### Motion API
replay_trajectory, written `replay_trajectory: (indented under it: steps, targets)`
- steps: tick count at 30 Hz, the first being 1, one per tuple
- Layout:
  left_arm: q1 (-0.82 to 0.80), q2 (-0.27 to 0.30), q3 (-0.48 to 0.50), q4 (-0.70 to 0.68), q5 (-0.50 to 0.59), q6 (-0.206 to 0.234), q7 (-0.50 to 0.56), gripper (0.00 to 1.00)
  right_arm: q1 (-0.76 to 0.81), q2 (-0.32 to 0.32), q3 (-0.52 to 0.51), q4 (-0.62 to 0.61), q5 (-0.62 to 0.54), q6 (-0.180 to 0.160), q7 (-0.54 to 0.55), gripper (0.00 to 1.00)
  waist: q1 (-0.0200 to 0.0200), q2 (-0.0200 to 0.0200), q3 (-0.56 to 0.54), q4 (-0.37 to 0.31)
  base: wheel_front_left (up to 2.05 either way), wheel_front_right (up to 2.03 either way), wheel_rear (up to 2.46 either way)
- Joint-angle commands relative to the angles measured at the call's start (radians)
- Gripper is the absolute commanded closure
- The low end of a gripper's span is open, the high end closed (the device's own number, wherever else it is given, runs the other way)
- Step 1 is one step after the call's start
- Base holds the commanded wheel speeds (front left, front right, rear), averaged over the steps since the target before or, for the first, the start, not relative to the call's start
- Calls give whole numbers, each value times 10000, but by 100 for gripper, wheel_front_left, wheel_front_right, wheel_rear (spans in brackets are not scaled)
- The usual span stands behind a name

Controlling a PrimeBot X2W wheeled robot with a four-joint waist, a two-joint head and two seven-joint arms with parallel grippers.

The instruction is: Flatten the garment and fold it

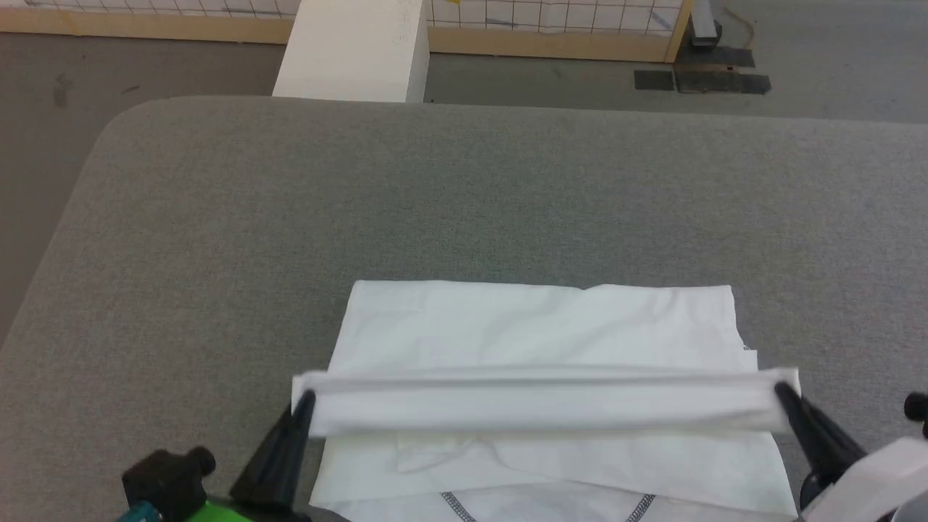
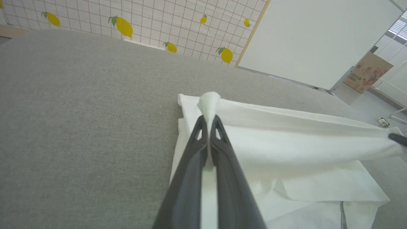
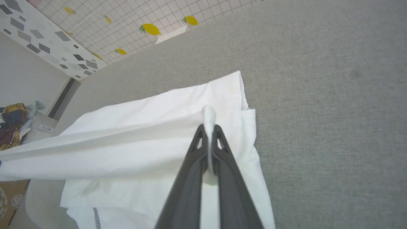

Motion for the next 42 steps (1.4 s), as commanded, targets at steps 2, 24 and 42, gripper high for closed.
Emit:
replay_trajectory:
  steps: [2, 24, 42]
  targets:
    - [441, -17, -26, -49, -307, 43, 201, 100, 469, 81, -42, -99, 104, -15, 59, 100, 1, 0, -63, 9, 0, 0, 0]
    - [531, 151, -740, 1295, -1763, 238, 2842, 100, 1153, 74, 549, 1257, -467, -15, 610, 100, 1, 0, -278, -272, 0, 0, 0]
    - [131, -34, -296, 1839, -1587, 393, 1891, 0, 777, 14, 553, 1256, -677, -15, -262, 0, 1, 0, -685, -353, 0, 0, 0]
